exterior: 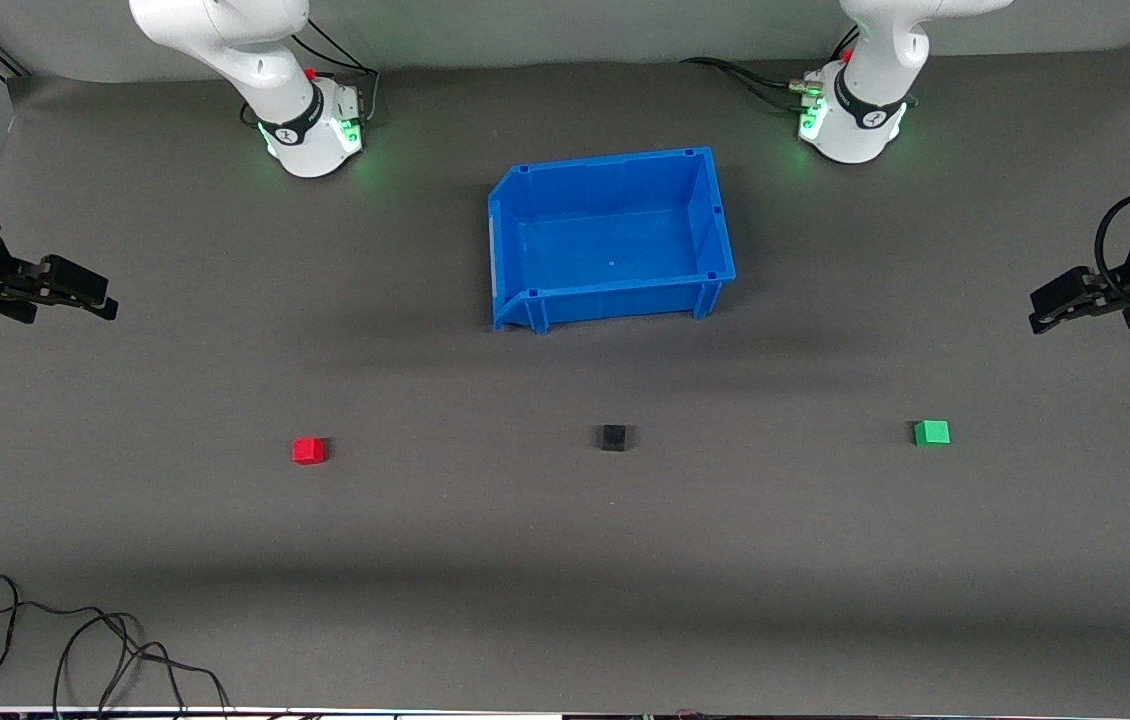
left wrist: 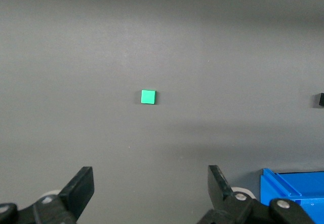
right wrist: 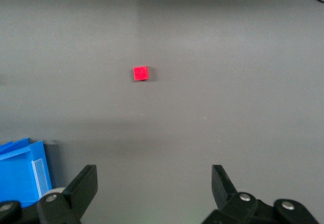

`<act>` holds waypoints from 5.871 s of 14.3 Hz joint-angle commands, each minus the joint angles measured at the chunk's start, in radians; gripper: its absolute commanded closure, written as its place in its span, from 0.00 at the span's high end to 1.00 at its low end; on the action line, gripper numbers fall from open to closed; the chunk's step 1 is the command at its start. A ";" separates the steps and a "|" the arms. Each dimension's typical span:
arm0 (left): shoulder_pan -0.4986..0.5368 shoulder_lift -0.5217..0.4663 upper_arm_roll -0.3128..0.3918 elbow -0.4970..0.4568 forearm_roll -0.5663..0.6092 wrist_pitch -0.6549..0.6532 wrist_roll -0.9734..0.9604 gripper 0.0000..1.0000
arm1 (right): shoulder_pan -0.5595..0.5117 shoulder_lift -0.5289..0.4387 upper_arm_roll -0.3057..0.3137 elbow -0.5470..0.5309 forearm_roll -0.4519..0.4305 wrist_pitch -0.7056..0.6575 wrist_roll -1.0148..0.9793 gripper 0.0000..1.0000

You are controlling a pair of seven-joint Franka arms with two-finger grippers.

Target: Attach green and red cubes to black cube

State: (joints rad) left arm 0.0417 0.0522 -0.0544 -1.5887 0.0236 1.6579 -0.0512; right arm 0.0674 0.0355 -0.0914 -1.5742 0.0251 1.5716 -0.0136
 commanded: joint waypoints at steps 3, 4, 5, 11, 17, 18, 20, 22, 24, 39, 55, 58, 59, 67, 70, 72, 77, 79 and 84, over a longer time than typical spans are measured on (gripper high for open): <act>0.001 0.000 -0.001 0.004 0.010 0.003 -0.004 1.00 | 0.012 -0.005 -0.013 -0.001 0.018 0.011 -0.013 1.00; 0.001 0.000 -0.001 0.004 0.012 0.003 -0.004 1.00 | 0.012 -0.005 -0.013 0.000 0.018 0.010 -0.013 1.00; 0.001 0.001 -0.001 0.003 0.018 0.003 -0.002 1.00 | 0.012 -0.003 -0.014 0.000 0.018 0.011 -0.011 1.00; 0.004 0.050 0.010 -0.031 0.039 0.054 -0.019 0.99 | 0.012 0.037 -0.013 0.046 0.022 0.010 0.006 1.00; 0.043 0.126 0.010 -0.243 0.026 0.359 -0.021 1.00 | 0.038 0.127 -0.002 0.164 0.024 0.001 0.681 1.00; 0.053 0.156 0.008 -0.250 0.026 0.393 -0.021 1.00 | 0.048 0.129 -0.002 0.164 0.024 0.001 0.808 1.00; 0.055 0.227 0.010 -0.247 0.026 0.445 -0.016 1.00 | 0.058 0.139 -0.002 0.166 0.027 0.001 1.051 1.00; 0.056 0.300 0.010 -0.234 0.027 0.476 -0.006 0.99 | 0.069 0.152 -0.004 0.164 0.100 0.002 1.242 1.00; 0.073 0.357 0.010 -0.232 0.032 0.515 -0.003 0.99 | 0.068 0.204 -0.005 0.163 0.163 0.005 1.334 1.00; 0.066 0.560 0.004 -0.234 0.041 0.674 0.145 0.88 | 0.061 0.428 -0.014 -0.216 0.461 0.596 1.180 1.00; 0.072 0.591 0.007 -0.218 0.042 0.688 0.140 0.11 | 0.015 0.598 -0.014 -0.247 0.524 0.688 1.040 0.99; 0.070 0.591 0.007 -0.218 0.042 0.688 0.131 0.00 | 0.014 0.600 -0.014 -0.247 0.524 0.688 1.038 0.63; 0.072 0.587 0.007 -0.217 0.041 0.686 0.128 0.00 | 0.014 0.600 -0.014 -0.245 0.524 0.688 1.040 0.50; 0.017 0.577 -0.005 0.019 0.018 0.422 -0.490 0.00 | 0.018 0.575 -0.014 -0.230 0.524 0.677 1.052 0.27; -0.002 0.575 -0.018 0.069 -0.048 0.398 -0.681 0.00 | 0.038 0.547 -0.002 -0.190 0.524 0.631 1.131 0.27; -0.013 0.569 -0.018 0.076 -0.054 0.401 -0.795 0.00 | 0.104 0.546 -0.004 -0.152 0.524 0.605 1.216 0.27; -0.037 0.566 -0.019 0.096 -0.067 0.408 -1.037 0.00 | 0.276 0.563 -0.002 -0.052 0.526 0.627 1.489 0.24; -0.066 0.574 -0.019 0.105 -0.063 0.408 -1.207 0.00 | 0.340 0.575 -0.004 -0.030 0.539 0.671 1.582 0.24; -0.175 0.624 -0.021 0.104 -0.134 0.437 -1.532 0.00 | 0.497 0.636 -0.004 -0.027 0.539 0.862 1.771 0.24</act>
State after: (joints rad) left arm -0.0808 0.6504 -0.0884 -1.4967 -0.0662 2.0824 -1.4812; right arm 0.5116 0.6248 -0.0823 -1.6313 0.5410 2.3723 1.6902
